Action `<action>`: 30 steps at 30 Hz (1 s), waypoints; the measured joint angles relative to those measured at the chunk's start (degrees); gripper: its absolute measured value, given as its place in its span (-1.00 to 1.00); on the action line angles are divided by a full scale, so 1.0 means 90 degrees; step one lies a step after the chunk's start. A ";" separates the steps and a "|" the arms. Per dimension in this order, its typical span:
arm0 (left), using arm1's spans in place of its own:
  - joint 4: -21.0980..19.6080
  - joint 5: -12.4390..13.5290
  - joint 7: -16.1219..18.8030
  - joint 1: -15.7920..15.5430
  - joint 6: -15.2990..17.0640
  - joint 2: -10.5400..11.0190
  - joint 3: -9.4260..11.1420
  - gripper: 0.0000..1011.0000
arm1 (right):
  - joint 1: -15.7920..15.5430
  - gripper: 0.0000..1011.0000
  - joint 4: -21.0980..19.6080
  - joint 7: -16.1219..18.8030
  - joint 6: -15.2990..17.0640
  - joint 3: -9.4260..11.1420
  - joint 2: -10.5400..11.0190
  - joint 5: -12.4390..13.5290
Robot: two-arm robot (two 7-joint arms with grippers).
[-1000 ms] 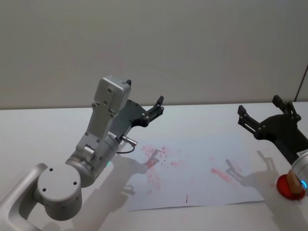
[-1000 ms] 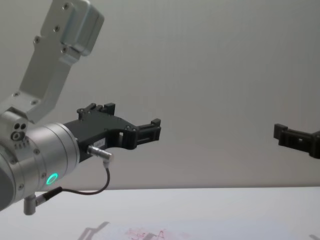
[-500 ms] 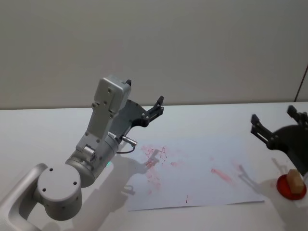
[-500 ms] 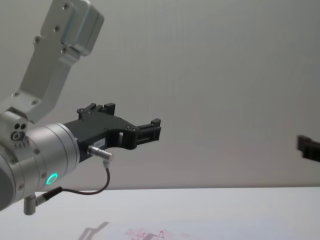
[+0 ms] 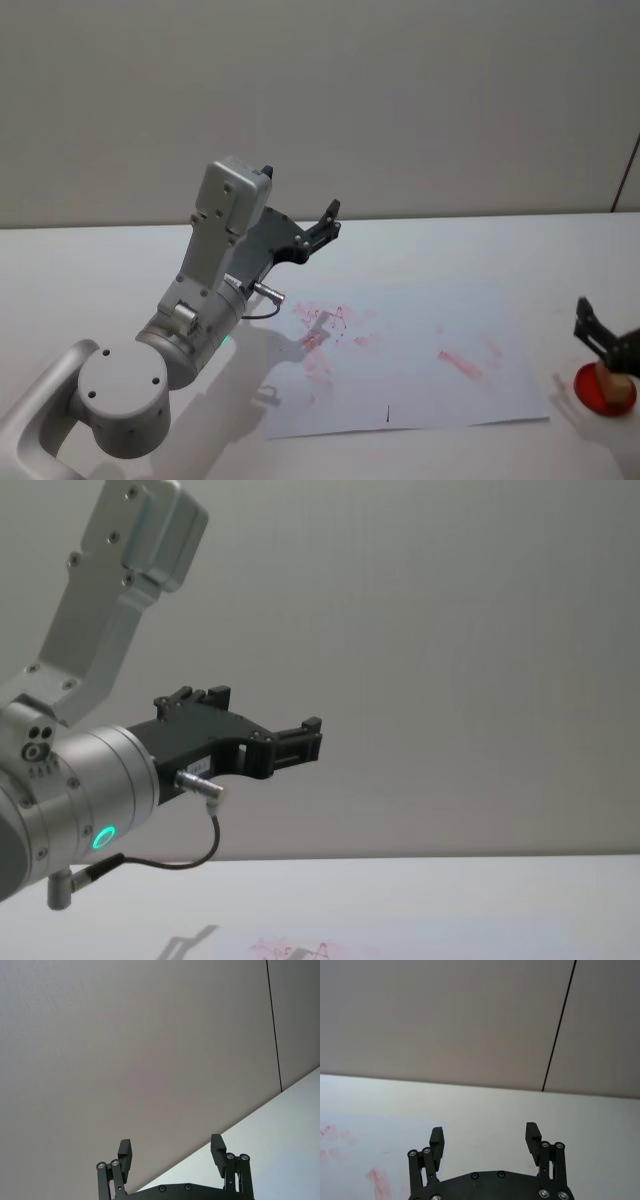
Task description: Use the one hand to pick up the stamp and affix it onto the A4 paper.
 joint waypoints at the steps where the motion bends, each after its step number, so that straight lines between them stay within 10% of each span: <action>1: 0.0000 0.0000 0.0000 0.0000 0.0000 0.0000 0.0000 0.98 | -0.0041 0.98 -0.0015 -0.0024 0.0027 0.0007 0.0014 0.0007; 30: 0.0000 0.0000 0.0000 0.0000 0.0000 0.0000 0.0000 0.98 | -0.0120 0.98 0.0173 -0.0015 0.1307 0.0071 -0.0127 -0.0049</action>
